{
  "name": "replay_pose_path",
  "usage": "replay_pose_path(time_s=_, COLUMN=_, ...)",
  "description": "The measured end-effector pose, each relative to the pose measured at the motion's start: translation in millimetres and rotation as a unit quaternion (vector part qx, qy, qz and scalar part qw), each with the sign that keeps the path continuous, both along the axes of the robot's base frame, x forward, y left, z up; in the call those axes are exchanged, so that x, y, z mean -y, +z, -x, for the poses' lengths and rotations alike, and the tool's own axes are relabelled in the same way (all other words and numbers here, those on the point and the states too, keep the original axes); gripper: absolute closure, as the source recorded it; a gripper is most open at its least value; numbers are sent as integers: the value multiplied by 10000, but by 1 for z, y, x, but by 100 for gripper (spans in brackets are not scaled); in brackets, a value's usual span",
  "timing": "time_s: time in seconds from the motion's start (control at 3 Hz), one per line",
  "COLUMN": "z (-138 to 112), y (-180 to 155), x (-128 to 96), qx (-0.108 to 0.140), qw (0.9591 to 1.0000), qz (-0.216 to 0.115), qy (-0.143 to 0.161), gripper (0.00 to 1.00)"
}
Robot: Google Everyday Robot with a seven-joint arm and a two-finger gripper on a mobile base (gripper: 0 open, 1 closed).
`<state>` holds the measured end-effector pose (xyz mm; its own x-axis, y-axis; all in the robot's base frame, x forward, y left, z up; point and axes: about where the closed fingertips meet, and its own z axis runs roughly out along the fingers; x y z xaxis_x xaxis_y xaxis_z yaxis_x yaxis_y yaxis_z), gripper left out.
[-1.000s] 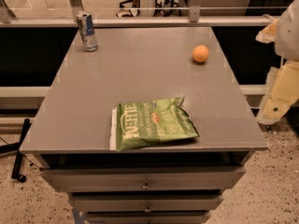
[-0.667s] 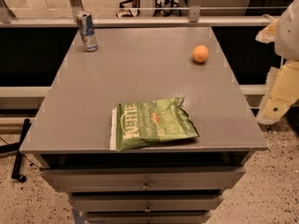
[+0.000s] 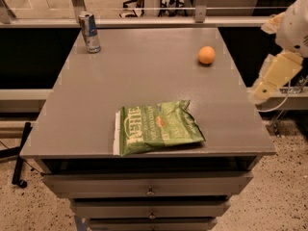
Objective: Move orange near redbull can
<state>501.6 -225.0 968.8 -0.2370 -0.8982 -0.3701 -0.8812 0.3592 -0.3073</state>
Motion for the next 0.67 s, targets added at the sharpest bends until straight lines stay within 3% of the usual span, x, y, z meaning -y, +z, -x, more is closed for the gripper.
replay_pose_path(time_s=0.33, z=-82, y=-11, x=8, qx=422, qw=9954, qz=-828, qy=-224, gripper=0)
replay_pose_path(time_s=0.67, z=-138, y=-25, x=10, qx=650, qw=9823, qz=-1714, qy=-393, gripper=0)
